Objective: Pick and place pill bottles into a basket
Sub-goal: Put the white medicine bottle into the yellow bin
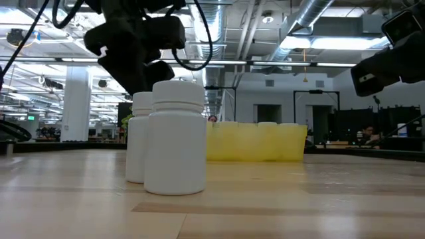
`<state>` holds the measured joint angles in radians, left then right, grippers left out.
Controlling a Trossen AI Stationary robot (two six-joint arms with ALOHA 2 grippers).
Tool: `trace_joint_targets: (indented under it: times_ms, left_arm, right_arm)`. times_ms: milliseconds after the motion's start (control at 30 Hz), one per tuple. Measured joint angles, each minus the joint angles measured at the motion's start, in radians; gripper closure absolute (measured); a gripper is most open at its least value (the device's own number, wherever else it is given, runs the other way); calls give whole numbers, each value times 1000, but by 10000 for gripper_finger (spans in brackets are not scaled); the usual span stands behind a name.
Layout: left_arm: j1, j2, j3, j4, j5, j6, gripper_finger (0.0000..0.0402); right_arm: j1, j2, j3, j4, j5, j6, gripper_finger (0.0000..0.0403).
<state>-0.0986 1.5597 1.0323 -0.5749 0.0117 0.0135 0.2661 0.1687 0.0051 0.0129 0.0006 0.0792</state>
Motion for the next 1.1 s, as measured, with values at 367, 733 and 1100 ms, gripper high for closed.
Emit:
trace_joint_targets:
  times_ms: [367, 733, 1100]
  left_arm:
    - [2, 43, 0, 36, 1, 2, 52]
    - [0, 47, 0, 32, 0, -6, 52]
    - [-15, 47, 0, 36, -16, -22, 52]
  right_arm:
    - [0, 19, 0, -1, 0, 0, 401]
    - [0, 28, 0, -1, 0, 0, 401]
    - [0, 29, 0, -1, 0, 0, 401]
